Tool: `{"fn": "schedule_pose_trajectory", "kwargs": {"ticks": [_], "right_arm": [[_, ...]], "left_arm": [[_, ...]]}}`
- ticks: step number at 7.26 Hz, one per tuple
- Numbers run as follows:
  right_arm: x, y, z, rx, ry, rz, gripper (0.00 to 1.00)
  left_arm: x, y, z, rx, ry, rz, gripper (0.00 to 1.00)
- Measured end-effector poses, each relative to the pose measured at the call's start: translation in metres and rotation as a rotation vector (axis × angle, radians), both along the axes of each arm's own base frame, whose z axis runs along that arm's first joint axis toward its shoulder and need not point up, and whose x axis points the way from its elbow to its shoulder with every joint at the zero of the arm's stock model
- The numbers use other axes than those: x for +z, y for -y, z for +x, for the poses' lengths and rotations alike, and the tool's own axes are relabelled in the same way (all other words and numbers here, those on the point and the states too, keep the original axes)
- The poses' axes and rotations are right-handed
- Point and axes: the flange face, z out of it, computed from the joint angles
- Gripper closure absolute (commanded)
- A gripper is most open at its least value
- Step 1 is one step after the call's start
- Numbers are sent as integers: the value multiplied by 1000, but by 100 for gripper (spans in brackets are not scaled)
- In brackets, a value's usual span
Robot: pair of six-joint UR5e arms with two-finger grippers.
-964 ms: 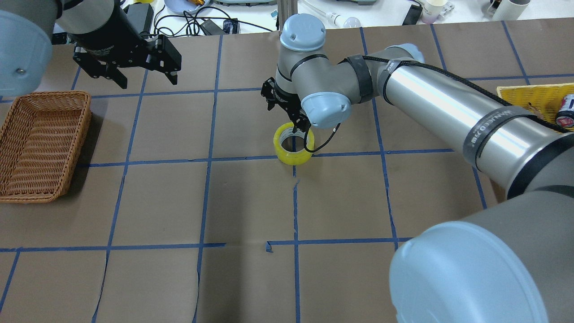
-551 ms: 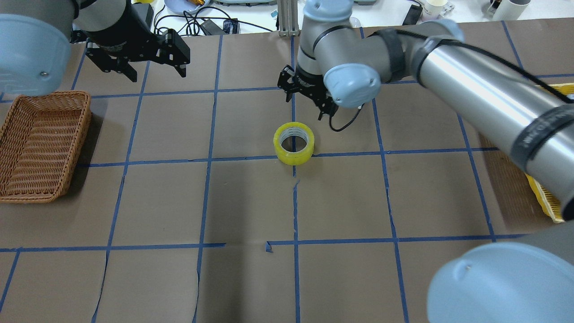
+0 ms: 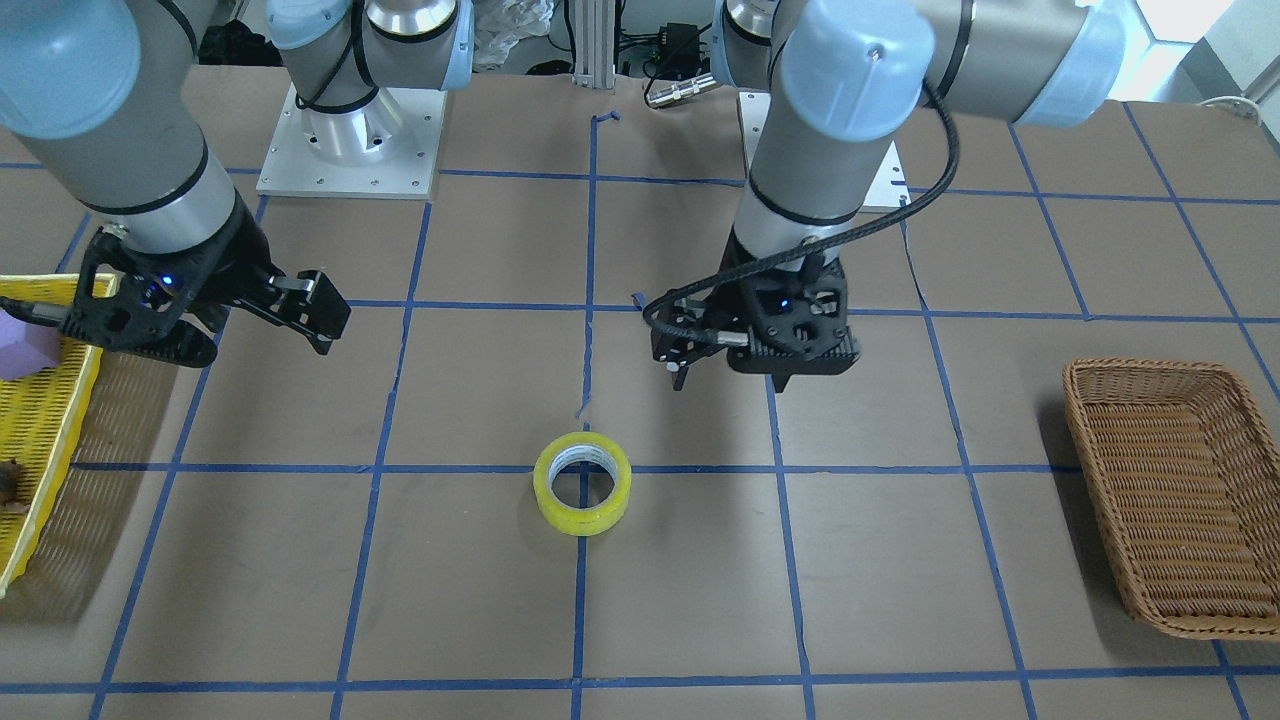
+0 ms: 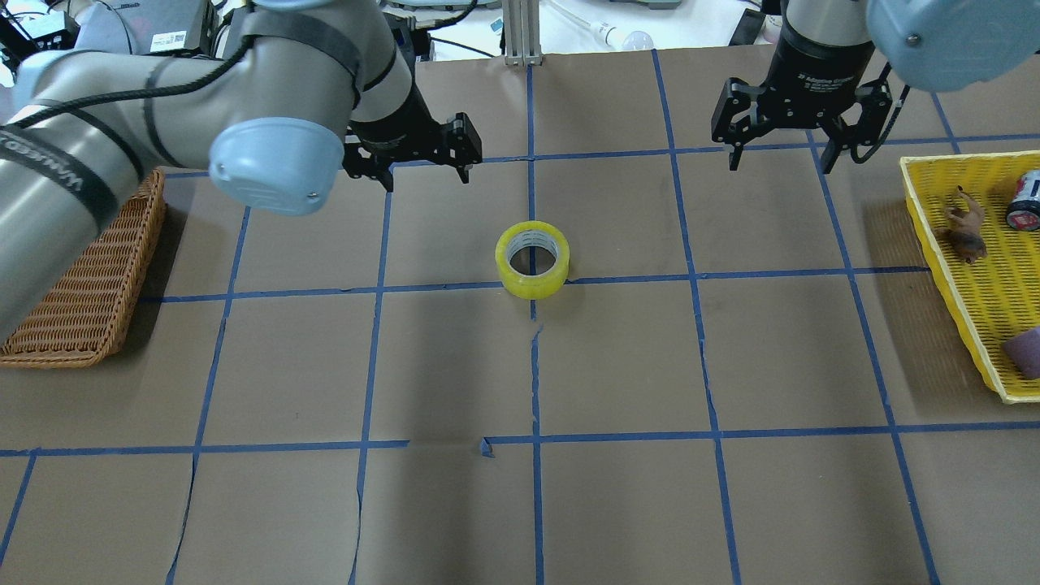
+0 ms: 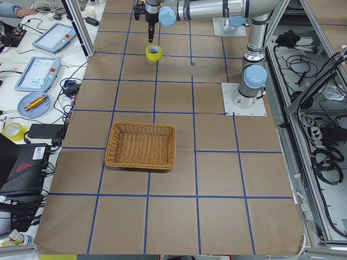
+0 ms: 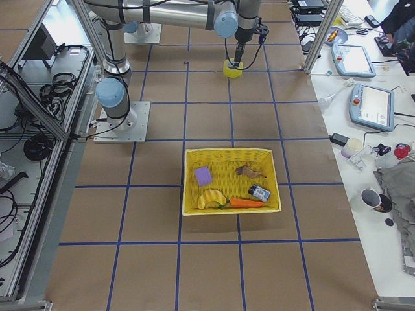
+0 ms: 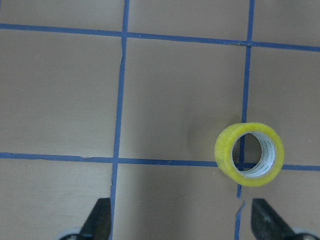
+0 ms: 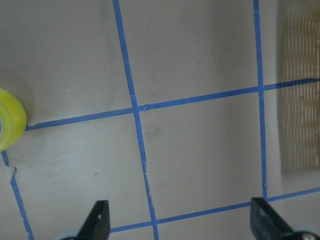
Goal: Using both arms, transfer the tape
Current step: 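Grasp the tape roll rim with the left gripper while the right gripper withdraws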
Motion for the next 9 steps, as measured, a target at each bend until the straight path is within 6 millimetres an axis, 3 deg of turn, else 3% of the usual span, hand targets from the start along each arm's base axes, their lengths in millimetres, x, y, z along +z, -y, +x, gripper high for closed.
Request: {"fn": "schedule_pose_trajectory", "kwargs": {"ticks": [1, 4, 5, 7, 8, 9], "right_arm": [[2, -1, -5, 38, -7, 2, 0], [1, 1, -6, 74, 2, -1, 0], [1, 1, -5, 75, 4, -1, 0], [-1, 0, -4, 73, 6, 2, 0], [-2, -1, -4, 72, 6, 4, 0], [-3, -2, -4, 71, 4, 8, 0]], "left_arm": [[-28, 10, -17, 22, -8, -3, 18], [-107, 27, -53, 88, -15, 16, 8], [-125, 27, -62, 103, -11, 34, 2], [-147, 18, -75, 97, 2, 63, 3], [-156, 11, -76, 93, 9, 74, 15], [-164, 4, -74, 90, 10, 63, 39]]}}
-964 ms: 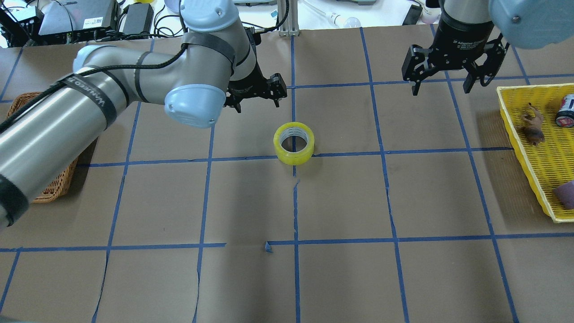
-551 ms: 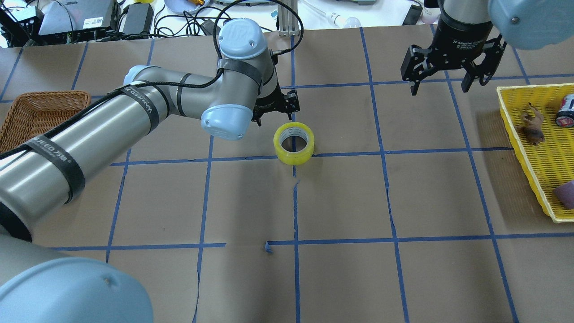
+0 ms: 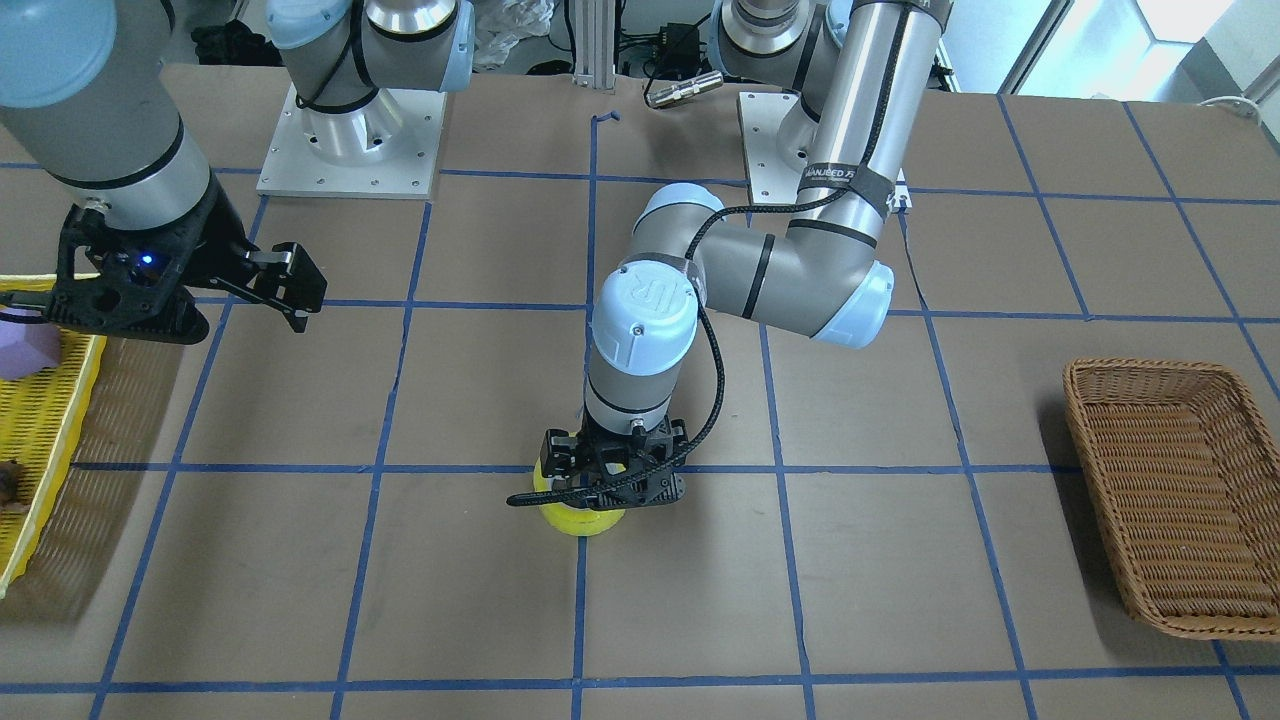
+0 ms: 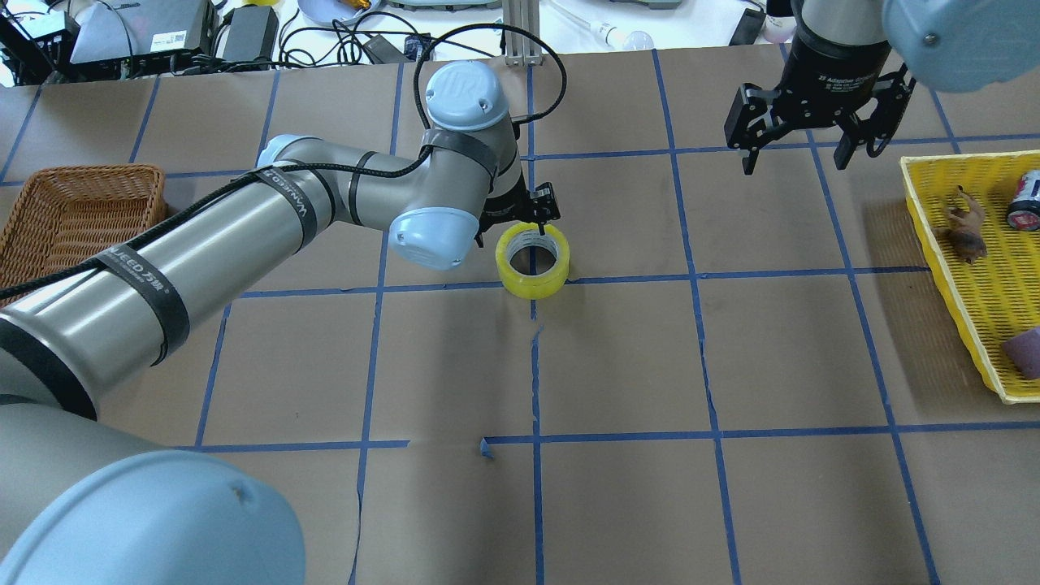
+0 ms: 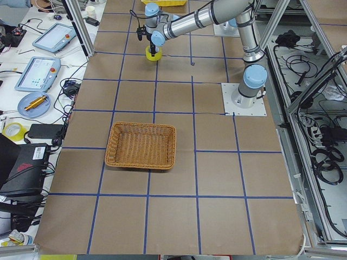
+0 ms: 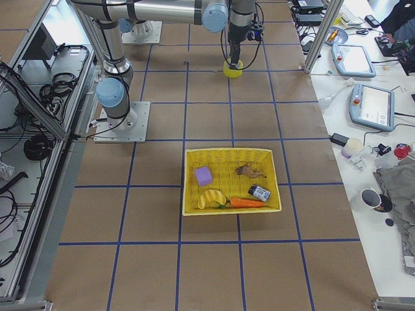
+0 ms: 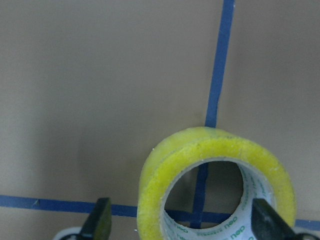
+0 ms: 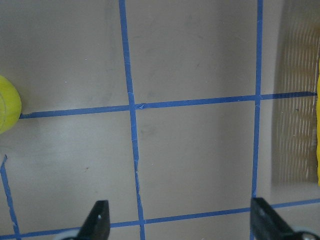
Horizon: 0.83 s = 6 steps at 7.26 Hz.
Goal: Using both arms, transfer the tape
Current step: 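Grasp the tape roll rim with the left gripper while the right gripper withdraws, then carry the tape roll with the left gripper into the wicker basket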
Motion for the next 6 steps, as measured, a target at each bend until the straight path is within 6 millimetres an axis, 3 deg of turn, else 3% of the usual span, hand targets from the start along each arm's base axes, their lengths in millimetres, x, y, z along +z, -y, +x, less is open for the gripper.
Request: {"fn": "schedule_pose_trajectory", "kwargs": {"ticks": [1, 2, 3, 6], "right_arm": [[-3, -2, 0, -1, -3, 7, 0], [-5, -3, 0, -2, -6, 12, 0], [-7, -3, -1, -3, -9, 15, 0], [-7, -4, -1, -4, -16, 18, 0]], "left_arm": [[-4, -4, 2, 0, -2, -27, 63], [-8, -6, 3, 0, -4, -49, 72], [-10, -6, 3, 1, -5, -61, 100], [-8, -5, 3, -2, -7, -77, 100]]}}
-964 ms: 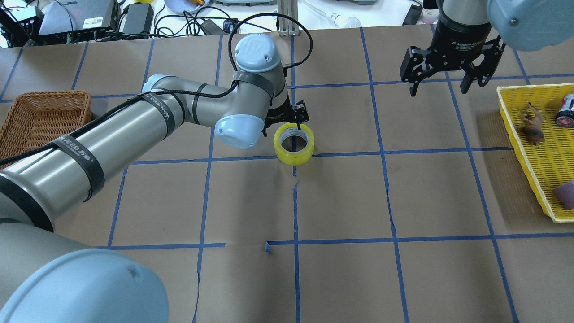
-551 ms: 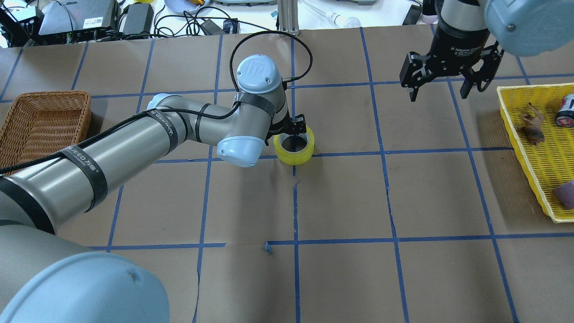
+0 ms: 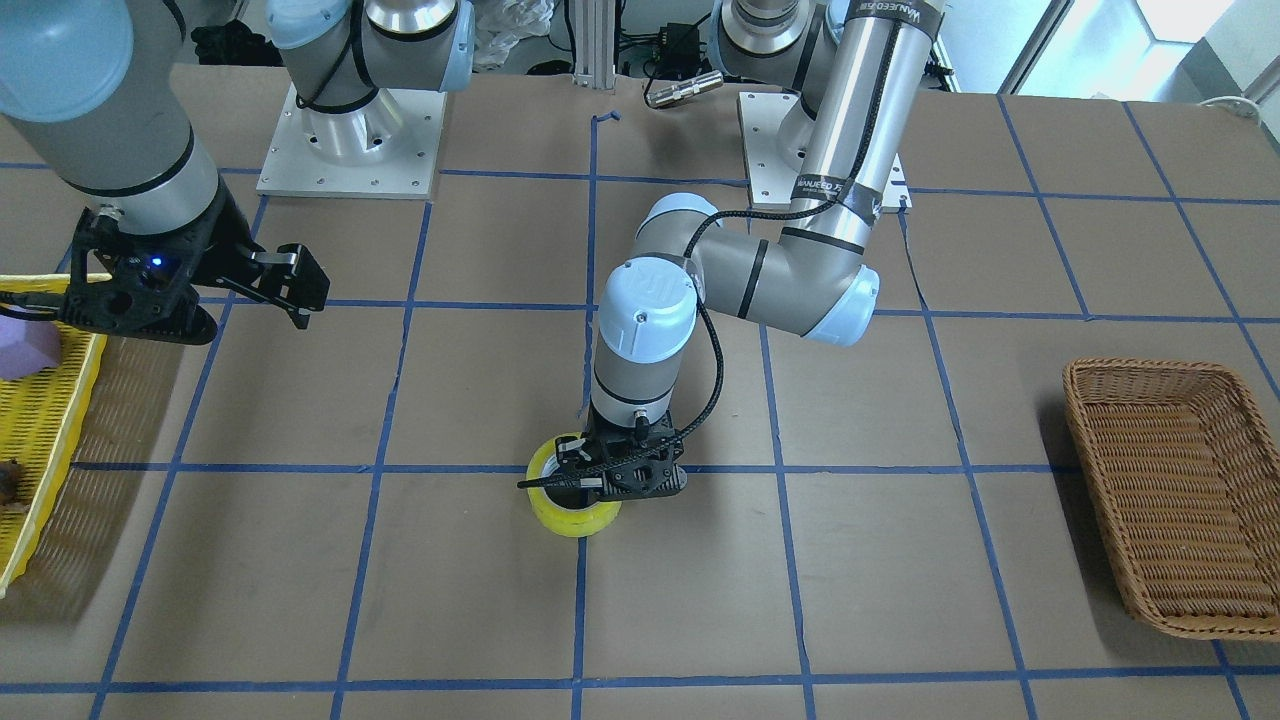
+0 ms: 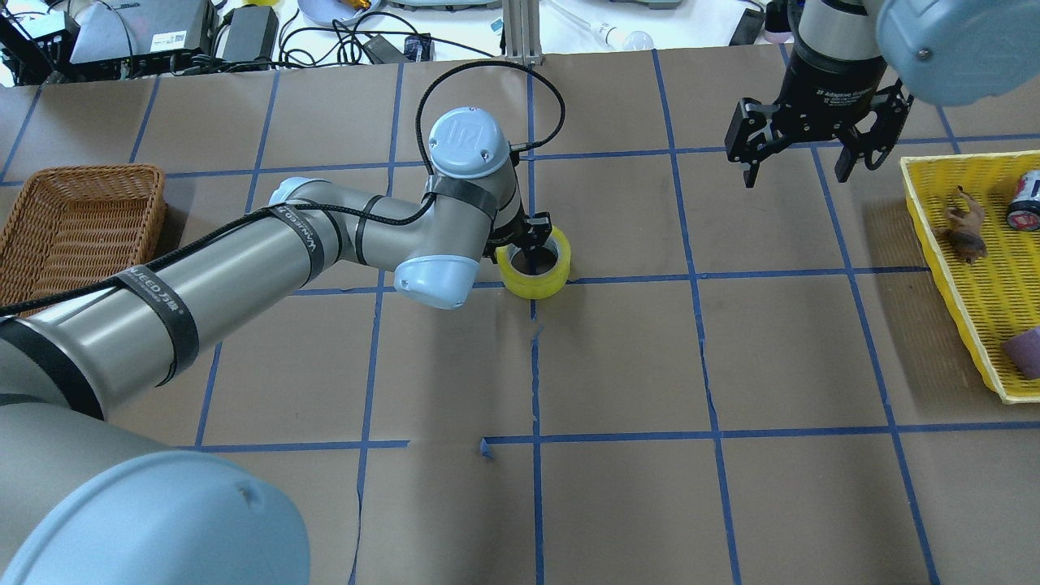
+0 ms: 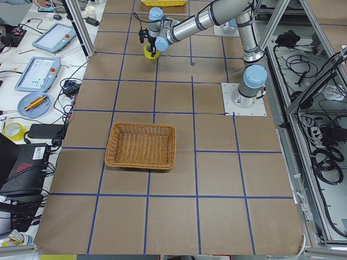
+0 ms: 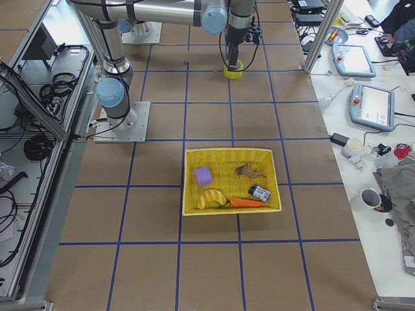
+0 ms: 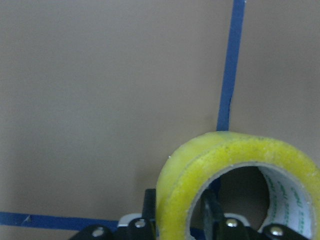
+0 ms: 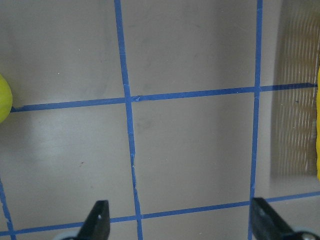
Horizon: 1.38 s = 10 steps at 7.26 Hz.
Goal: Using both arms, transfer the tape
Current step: 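Carry the tape roll with the left gripper into the wicker basket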
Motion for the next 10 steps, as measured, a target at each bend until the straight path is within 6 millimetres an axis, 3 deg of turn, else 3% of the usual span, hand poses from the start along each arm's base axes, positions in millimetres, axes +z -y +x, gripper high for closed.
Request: {"fn": "schedule_pose_trajectory", "kwargs": {"ticks": [2, 4, 7, 10], "right_arm": [[0, 0, -1, -1, 0, -3, 0], [0, 1, 0, -2, 5, -4, 0], [2, 2, 1, 2, 14, -14, 0], [4, 9, 1, 11, 8, -66, 0]], "left_arm": [[31, 2, 6, -7, -2, -45, 100], [88, -3, 35, -86, 23, -50, 100], [153, -26, 134, -169, 73, 125, 100], [197, -48, 279, -208, 15, 253, 100]]}}
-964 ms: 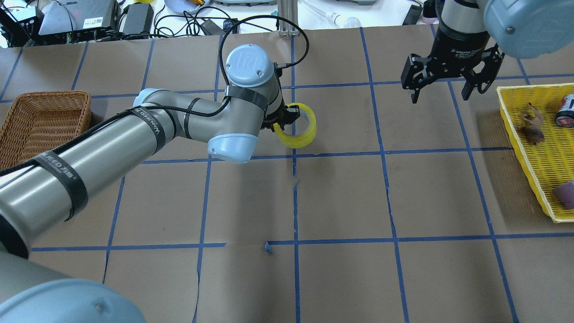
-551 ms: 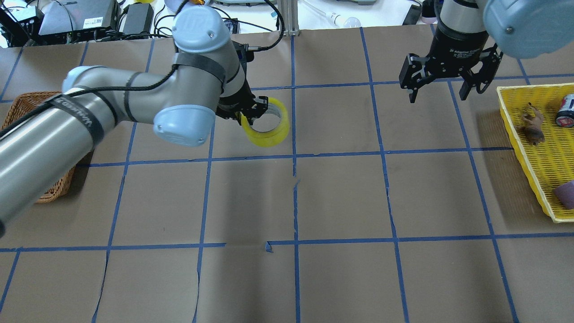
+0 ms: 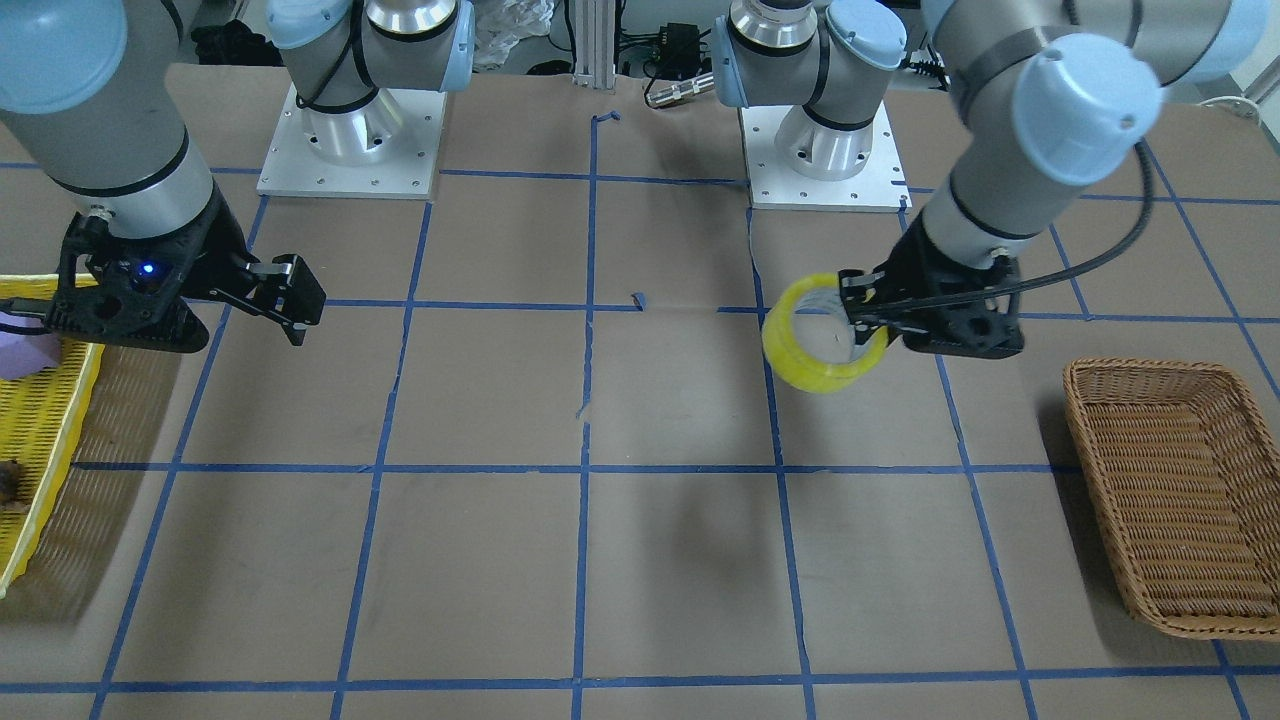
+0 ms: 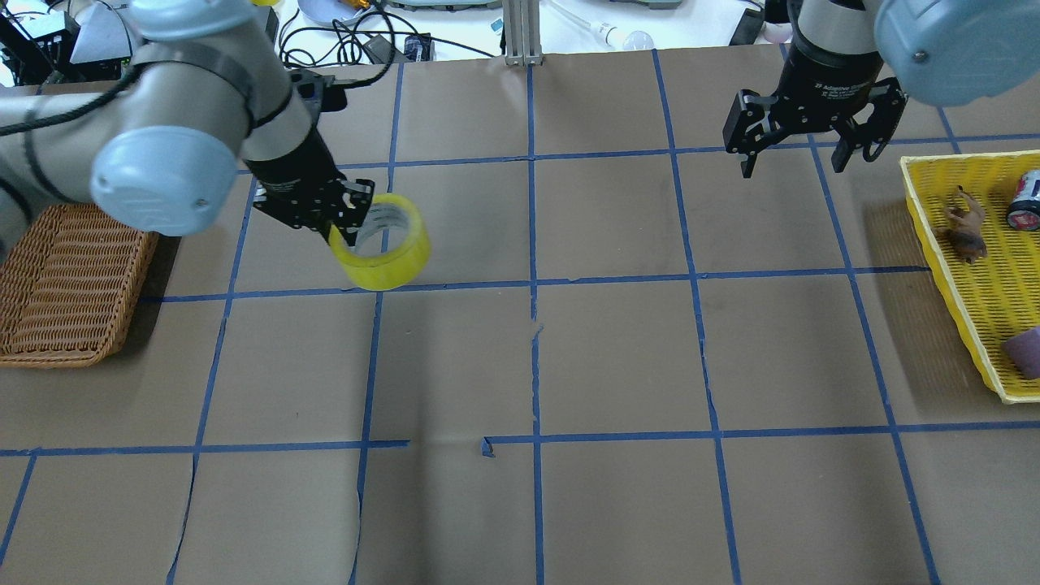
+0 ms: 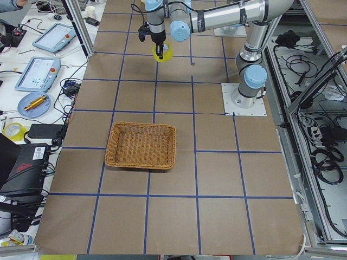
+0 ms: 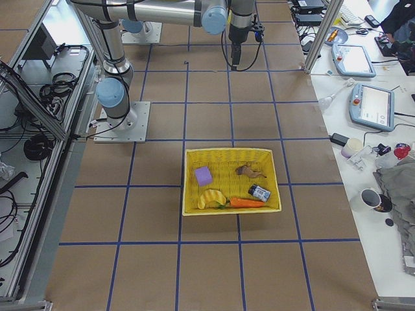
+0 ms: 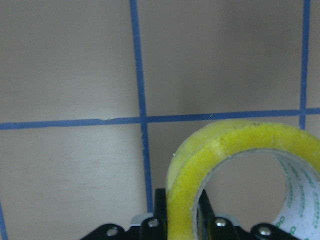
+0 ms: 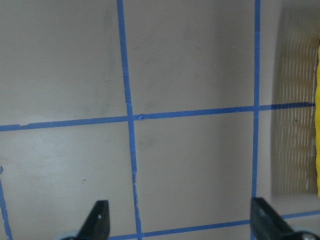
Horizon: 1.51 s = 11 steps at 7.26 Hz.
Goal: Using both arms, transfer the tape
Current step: 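Carry the tape roll with the left gripper into the wicker basket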
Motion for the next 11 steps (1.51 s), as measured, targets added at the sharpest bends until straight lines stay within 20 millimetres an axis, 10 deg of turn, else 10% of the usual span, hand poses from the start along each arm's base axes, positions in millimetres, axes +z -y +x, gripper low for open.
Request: {"fn": "schedule_pose_trajectory", "kwargs": {"ticks": [4, 8, 11], "right_arm": [[-1, -3, 1, 3, -6, 0, 0], [3, -7, 5, 14, 4, 0, 0], [32, -28, 21, 22, 56, -35, 0]], "left_arm": [[-18, -40, 244, -81, -113, 21, 100], [-19, -20, 321, -338, -41, -57, 100], [-64, 20, 354, -461, 40, -132, 100]]}}
